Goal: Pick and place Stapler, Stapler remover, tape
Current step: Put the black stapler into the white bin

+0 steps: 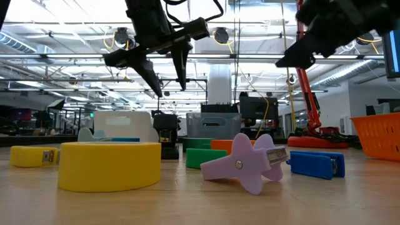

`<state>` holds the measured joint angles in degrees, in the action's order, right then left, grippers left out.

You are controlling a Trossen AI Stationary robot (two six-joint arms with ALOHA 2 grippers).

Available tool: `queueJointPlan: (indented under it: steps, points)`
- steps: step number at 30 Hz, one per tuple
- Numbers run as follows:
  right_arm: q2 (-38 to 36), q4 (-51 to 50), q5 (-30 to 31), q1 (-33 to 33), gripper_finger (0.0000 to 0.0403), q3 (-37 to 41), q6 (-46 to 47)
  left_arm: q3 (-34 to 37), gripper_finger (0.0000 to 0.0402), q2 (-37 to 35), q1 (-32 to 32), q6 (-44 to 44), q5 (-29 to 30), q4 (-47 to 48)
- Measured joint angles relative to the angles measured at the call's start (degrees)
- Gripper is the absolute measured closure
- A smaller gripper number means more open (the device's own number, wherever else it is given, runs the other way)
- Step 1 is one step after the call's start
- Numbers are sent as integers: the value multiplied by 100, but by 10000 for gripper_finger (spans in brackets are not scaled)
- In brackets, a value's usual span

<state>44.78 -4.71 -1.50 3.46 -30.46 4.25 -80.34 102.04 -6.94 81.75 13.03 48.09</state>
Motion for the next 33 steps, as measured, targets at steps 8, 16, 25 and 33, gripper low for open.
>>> queueJointPlan:
  steps: [8,16,25,33]
  points:
    - [-1417,408,22,44,161,866,162,2,188,2,120,24,-6,23]
    - [-2327,407,2,221,161,1331,407,9,188,247,120,110,-304,-299]
    - [-2474,407,9,221,161,1469,405,0,188,313,134,80,-355,-465]
    - [-2477,409,13,221,161,1469,407,9,188,531,160,534,-716,-38]
